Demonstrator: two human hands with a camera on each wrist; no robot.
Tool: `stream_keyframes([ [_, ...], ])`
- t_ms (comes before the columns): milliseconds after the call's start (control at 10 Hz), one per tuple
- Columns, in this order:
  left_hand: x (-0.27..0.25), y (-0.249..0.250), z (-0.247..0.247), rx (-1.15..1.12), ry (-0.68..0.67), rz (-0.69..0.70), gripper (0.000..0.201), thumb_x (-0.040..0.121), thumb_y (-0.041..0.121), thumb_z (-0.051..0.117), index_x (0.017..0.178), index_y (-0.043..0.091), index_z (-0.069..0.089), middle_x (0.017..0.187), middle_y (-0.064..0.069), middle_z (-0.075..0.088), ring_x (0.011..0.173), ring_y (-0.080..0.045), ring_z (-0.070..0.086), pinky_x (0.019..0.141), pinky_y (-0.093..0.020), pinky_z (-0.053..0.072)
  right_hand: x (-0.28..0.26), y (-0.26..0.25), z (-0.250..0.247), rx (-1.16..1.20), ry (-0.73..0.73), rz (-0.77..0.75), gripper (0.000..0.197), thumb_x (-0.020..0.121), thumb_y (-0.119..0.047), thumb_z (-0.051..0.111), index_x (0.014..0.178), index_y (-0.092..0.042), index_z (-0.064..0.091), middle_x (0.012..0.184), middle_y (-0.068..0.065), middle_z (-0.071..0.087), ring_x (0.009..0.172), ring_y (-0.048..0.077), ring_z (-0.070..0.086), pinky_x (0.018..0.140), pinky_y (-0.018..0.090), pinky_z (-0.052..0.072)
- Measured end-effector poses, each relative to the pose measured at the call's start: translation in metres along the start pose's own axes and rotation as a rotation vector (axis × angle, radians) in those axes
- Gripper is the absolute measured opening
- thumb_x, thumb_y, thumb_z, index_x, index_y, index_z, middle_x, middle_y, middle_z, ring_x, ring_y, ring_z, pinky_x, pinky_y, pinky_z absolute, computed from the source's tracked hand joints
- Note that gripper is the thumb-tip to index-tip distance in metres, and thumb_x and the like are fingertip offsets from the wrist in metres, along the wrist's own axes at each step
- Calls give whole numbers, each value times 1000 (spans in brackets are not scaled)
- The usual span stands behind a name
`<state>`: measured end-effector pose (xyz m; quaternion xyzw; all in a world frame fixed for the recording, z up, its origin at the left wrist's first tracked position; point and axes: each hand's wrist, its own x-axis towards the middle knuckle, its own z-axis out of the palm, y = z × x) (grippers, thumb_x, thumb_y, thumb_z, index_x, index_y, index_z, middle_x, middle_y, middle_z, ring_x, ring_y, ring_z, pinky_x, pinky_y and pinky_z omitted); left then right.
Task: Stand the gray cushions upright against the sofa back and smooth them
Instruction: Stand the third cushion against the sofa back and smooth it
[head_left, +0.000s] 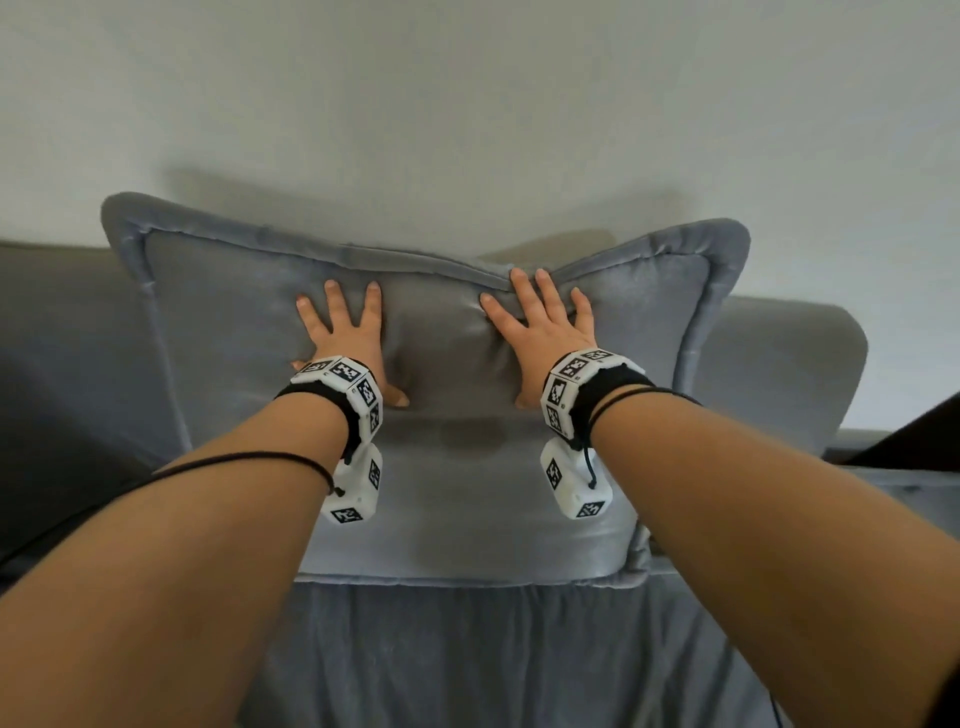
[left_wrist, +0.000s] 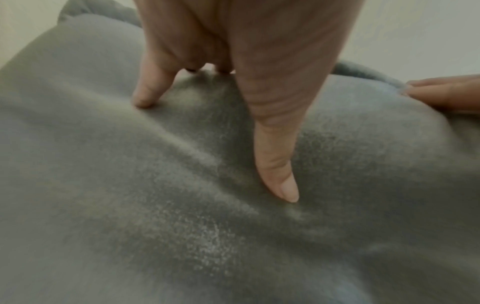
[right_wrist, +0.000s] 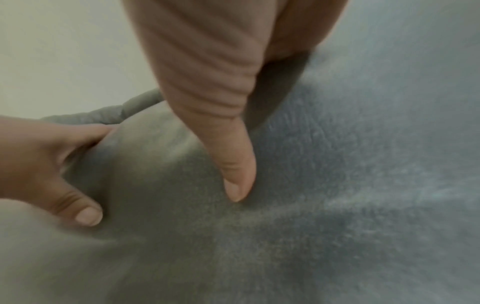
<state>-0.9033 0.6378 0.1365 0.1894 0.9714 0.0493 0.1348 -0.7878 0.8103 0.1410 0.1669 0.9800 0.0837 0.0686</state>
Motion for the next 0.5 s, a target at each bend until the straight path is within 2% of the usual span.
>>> stream_keyframes([
  [100, -16, 4, -2, -11, -5, 5, 135, 62, 42, 85, 148, 36, -18, 157, -3, -29, 143, -41, -25, 109, -69, 23, -25, 9, -8, 12, -33, 14, 123, 69, -30, 78, 150, -34, -14, 158, 3, -27, 146, 30, -20, 116, 55, -3],
  [200, -34, 19, 4, -57, -18, 18, 129, 67, 40, 83, 149, 37, -16, 157, -1, -29, 143, -41, -23, 110, -68, 23, -52, 23, -9, 18, -111, 15, 121, 72, -26, 77, 151, -29, -14, 158, 2, -27, 147, 28, -19, 117, 53, 0],
  [400, -86, 70, 7, -46, -54, 98, 123, 72, 41, 79, 149, 36, -16, 158, 3, -27, 144, -39, -22, 109, -71, 19, -109, 56, -8, 137, -83, 66, 118, 75, -25, 76, 151, -29, -14, 159, -2, -24, 148, 27, -16, 118, 50, 4],
  [500, -110, 91, 8, -49, -19, 110, 122, 73, 42, 78, 149, 33, -16, 159, 4, -22, 145, -37, -20, 108, -71, 18, -137, 72, -6, 187, -36, 103, 119, 74, -24, 78, 151, -31, -13, 160, -4, -21, 148, 27, -14, 118, 49, 5],
])
